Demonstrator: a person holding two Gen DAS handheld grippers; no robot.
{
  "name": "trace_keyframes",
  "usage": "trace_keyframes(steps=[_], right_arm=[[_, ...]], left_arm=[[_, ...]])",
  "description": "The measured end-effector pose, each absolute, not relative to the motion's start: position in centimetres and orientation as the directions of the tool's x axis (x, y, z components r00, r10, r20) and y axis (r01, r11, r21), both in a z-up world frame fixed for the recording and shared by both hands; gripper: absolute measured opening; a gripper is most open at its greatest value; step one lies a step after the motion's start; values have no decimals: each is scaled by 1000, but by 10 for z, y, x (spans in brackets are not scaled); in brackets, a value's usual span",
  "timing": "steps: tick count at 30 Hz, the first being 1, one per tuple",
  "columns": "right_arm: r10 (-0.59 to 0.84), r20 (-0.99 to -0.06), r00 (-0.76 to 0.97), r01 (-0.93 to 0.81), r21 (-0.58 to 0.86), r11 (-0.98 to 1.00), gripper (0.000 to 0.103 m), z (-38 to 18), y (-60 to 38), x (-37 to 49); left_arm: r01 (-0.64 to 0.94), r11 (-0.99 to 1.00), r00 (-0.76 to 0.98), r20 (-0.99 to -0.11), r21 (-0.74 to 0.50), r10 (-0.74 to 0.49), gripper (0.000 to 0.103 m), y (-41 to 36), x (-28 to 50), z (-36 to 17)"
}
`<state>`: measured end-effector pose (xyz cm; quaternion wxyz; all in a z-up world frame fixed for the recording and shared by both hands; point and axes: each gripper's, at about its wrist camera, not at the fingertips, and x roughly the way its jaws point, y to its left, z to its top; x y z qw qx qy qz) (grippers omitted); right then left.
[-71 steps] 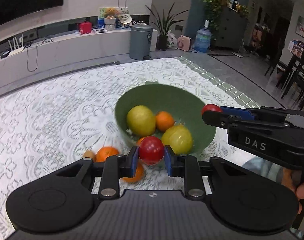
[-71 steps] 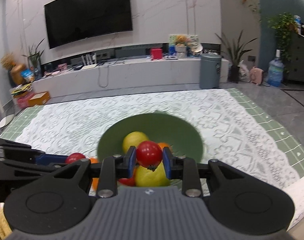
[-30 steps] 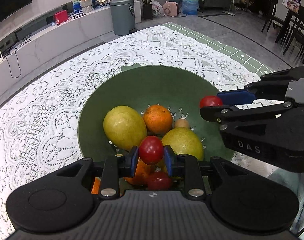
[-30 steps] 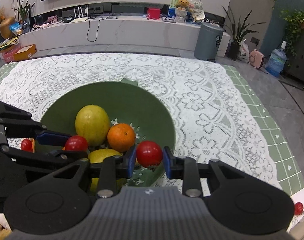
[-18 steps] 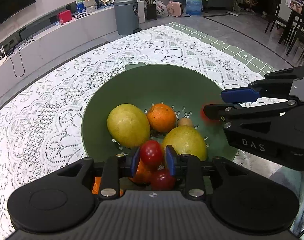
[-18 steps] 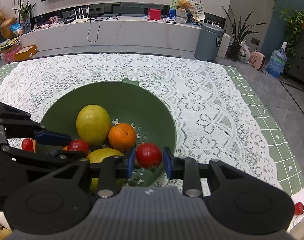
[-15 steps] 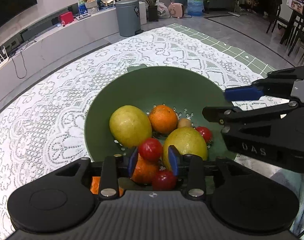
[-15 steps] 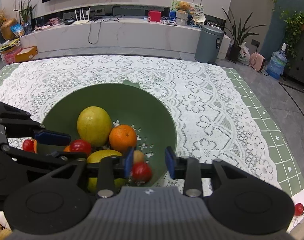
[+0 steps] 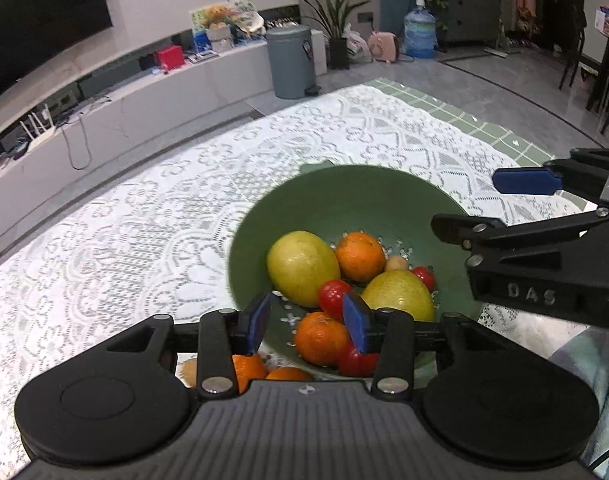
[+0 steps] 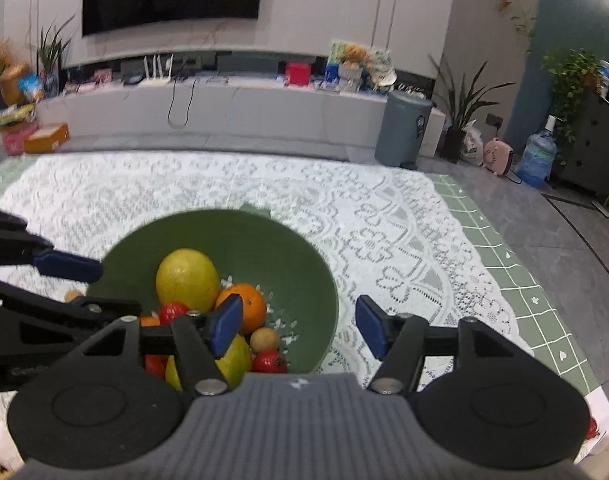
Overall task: Organize fruits
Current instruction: 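Open both tools to release the tomatoes and lift away, then move both tools back toward the remaining oranges, tomato and kiwi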
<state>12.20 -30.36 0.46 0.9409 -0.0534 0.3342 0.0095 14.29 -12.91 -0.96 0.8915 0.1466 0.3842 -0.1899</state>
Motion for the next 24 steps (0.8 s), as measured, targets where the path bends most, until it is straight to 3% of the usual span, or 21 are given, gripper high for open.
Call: trace_keyframes(steps=[10,24], right_arm=[[34,-567,823,15,80,997,67,15,-294,93],[183,-581,793,-115,152,982,66,-1,-228,60]], left_arm=[[363,926,693,-694,104,-194,50,-94,117,6],[304,952,692,-683,-17,-234,50,-22,100,-1]])
